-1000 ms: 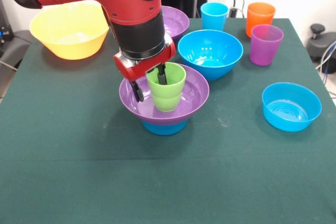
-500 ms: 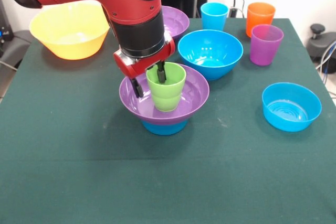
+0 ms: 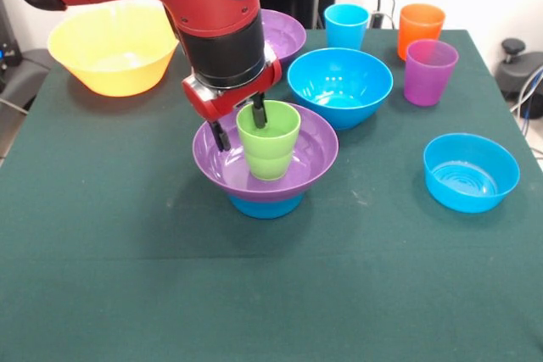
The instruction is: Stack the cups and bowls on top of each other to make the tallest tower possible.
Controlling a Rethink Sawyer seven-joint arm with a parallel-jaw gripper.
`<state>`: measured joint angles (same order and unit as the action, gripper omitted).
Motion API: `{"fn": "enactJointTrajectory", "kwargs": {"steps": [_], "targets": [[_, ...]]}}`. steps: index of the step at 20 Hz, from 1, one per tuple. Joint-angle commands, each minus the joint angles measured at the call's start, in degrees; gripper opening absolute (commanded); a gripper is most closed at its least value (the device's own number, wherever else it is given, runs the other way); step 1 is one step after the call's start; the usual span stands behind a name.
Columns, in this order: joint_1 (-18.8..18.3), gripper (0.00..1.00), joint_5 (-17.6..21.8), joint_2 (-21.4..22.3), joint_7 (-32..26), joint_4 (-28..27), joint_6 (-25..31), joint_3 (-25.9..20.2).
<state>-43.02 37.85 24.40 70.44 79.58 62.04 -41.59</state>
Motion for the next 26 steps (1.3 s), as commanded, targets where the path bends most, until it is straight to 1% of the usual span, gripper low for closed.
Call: {"fn": "enactJointTrajectory", "kwargs": {"steps": [1,7,12,16,20,23,26], "targets": [[0.5,1.00,-0.7,2.8,-9.5,2.0,3.9,0.0],[-0.3,1.00,-2.8,4.9,-10.6,2.5,4.0,-1.5],[-0.4,1.00,-4.9,6.7,-10.9,2.3,6.0,-2.1],[-0.2,1.00,-5.8,7.7,-11.4,1.9,7.7,-2.1],[0.9,1.00,-5.1,7.7,-13.0,-0.2,11.4,-1.1],[1.7,1.00,-5.2,6.9,-14.3,-2.6,14.8,-1.0],[1.6,1.00,-5.1,6.8,-15.6,-4.0,17.5,-1.4]]}}
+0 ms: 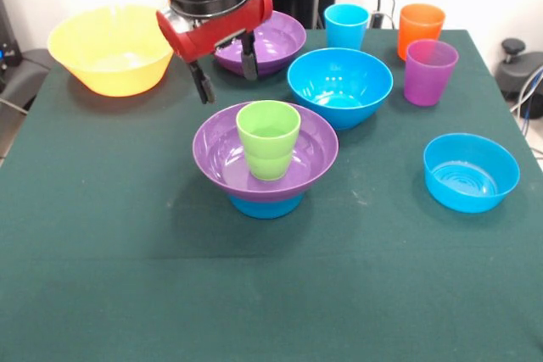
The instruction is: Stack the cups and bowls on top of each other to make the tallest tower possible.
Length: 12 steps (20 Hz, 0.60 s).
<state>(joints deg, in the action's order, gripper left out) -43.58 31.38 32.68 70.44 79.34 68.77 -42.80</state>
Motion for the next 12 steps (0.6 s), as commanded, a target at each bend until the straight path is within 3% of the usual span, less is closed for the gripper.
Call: {"fn": "enactJointTrajectory", "kwargs": {"steps": [1,6,12], "targets": [[2.3,1.00,1.4,-1.8,-16.1,-4.6,11.5,-0.4],[3.4,1.00,2.6,-3.9,-17.0,-9.2,14.7,-0.7],[5.2,1.00,2.9,-3.5,-17.1,-14.5,21.2,-1.1]]}}
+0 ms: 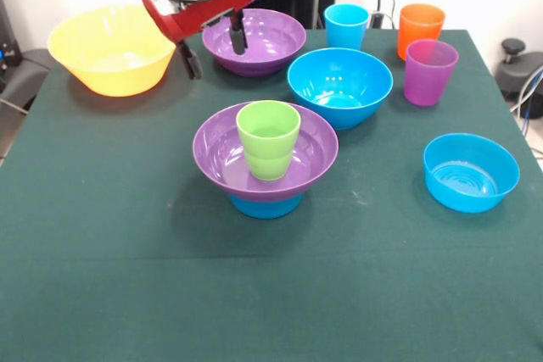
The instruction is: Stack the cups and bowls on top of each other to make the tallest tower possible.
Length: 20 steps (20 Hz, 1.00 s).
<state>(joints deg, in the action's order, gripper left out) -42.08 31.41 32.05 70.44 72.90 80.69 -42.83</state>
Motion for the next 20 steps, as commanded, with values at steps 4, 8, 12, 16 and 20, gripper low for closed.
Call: {"fn": "enactJointTrajectory", "kwargs": {"steps": [4,8,12,16,20], "targets": [[5.8,1.00,4.0,-3.8,-16.7,-12.2,11.5,-0.9],[6.8,1.00,4.6,-4.9,-17.8,-15.4,13.0,-1.0],[8.2,1.00,4.7,-6.3,-19.1,-19.8,15.1,-1.5],[10.9,1.00,5.9,-9.4,-21.7,-28.5,19.6,-2.7],[14.3,1.00,9.9,-14.2,-24.9,-38.0,22.5,-4.0]]}}
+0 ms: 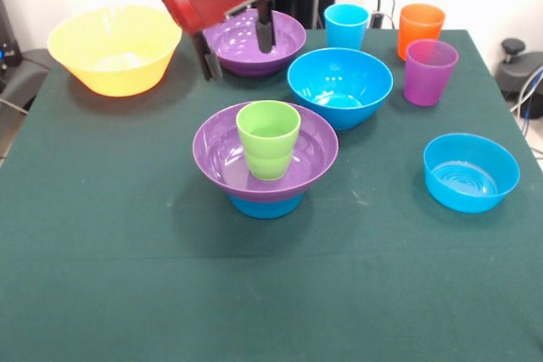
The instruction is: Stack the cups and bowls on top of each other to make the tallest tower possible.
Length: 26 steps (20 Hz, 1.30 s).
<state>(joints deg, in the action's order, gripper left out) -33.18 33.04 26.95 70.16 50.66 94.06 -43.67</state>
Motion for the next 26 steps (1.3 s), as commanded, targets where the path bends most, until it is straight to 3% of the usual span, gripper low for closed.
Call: {"fn": "enactJointTrajectory", "kwargs": {"steps": [1,16,26], "targets": [[5.8,1.00,8.5,-9.8,-24.9,-17.2,9.7,-3.7],[9.0,1.00,10.5,-16.3,-27.2,-24.9,10.1,-6.1],[9.2,1.00,10.1,-15.1,-28.6,-26.1,13.1,-5.8]]}}
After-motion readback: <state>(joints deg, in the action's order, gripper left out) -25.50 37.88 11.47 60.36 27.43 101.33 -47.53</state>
